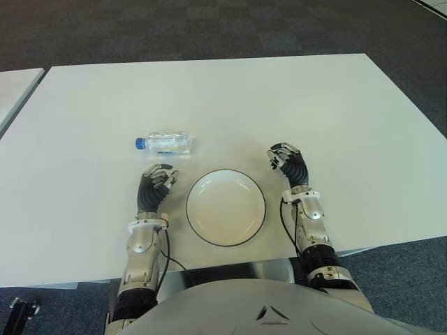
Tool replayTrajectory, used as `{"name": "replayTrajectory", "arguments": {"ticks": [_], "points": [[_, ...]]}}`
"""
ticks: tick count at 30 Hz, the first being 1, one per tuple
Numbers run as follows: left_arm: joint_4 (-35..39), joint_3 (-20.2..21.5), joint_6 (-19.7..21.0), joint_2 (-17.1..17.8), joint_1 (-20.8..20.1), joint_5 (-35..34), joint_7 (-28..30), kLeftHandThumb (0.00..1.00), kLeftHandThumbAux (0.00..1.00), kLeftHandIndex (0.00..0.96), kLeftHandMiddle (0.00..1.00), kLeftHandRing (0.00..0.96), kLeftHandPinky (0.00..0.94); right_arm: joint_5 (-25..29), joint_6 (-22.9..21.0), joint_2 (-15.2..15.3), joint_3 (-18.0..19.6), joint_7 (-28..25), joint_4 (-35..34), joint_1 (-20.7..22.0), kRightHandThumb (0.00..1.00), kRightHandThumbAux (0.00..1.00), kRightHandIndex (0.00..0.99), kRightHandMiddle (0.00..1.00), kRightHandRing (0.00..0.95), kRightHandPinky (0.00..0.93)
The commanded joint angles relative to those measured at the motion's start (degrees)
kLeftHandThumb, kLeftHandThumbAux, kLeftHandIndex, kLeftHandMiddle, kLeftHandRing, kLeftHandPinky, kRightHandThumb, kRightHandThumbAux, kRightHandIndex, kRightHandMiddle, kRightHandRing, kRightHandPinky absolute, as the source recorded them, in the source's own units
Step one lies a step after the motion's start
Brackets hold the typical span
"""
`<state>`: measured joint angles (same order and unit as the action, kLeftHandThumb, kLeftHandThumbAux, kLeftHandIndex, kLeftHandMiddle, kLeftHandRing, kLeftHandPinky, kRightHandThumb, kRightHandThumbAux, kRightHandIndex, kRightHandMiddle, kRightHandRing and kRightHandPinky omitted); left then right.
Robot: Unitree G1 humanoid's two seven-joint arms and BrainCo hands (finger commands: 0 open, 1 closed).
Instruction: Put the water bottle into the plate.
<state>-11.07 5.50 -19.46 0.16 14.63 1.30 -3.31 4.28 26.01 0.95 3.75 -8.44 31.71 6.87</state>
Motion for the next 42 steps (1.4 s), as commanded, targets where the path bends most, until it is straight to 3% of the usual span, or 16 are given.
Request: {"name": "replayTrajectory", "arguments": {"ticks": [1,17,21,23,27,31,35,39,42], "points": [[0.18,-0.44,1.34,-0.25,0.72,0.4,-0.37,0.699,0.721,0.433,0.768,0.776,0.773,-1.03,-3.03,0.67,-0.78,0.09,-1.6,-0.92,0.708,0.725,0.436,0.679,0.684,0.703],[-0.56,0.14,-1.58,0.72,0.87,0.66,-0.35,0.701,0.721,0.433,0.774,0.781,0.759,-2.93,-6.61,0.87,-2.06,1.73,-5.59,-2.61,0.708,0.725,0.436,0.681,0.684,0.696],[1.98,-0.06,-3.27,0.44,2.68,2.98,-2.12,0.7,0.721,0.433,0.767,0.773,0.753,-2.97,-7.31,0.72,-2.27,2.11,-6.27,-3.07,0.708,0.725,0.436,0.676,0.678,0.689],[5.73,-0.78,-3.75,-0.14,4.69,5.98,-3.93,0.7,0.721,0.433,0.764,0.77,0.754,-2.96,-7.65,0.61,-2.39,2.32,-6.64,-3.33,0.708,0.725,0.436,0.673,0.675,0.685],[15.44,-1.99,-4.85,-0.76,8.62,21.65,-12.72,0.7,0.721,0.433,0.758,0.763,0.744,-3.43,-8.28,0.45,-2.55,3.33,-7.11,-3.73,0.709,0.726,0.436,0.672,0.678,0.692],[18.92,-1.66,-0.98,0.38,9.33,35.13,-20.75,0.702,0.72,0.433,0.746,0.744,0.715,-3.34,-8.53,0.39,-2.69,3.42,-6.96,-3.78,0.709,0.726,0.436,0.674,0.677,0.69],[21.16,-1.01,3.3,2.01,8.71,43.54,-24.6,0.703,0.718,0.432,0.728,0.723,0.693,-3.62,-8.79,0.29,-2.88,3.82,-7.11,-3.94,0.709,0.726,0.436,0.676,0.679,0.695],[21.81,0.44,7.84,6.13,5.31,50.53,-26.21,0.704,0.717,0.431,0.699,0.7,0.677,-4.13,-9.15,0.09,-3.11,4.45,-7.27,-4.1,0.709,0.726,0.436,0.678,0.682,0.699],[22.0,0.46,10.31,8.5,3.93,54.43,-27.04,0.703,0.714,0.428,0.592,0.603,0.581,-4.43,-9.3,-0.03,-3.27,4.85,-7.32,-4.22,0.708,0.726,0.436,0.679,0.683,0.7]]}}
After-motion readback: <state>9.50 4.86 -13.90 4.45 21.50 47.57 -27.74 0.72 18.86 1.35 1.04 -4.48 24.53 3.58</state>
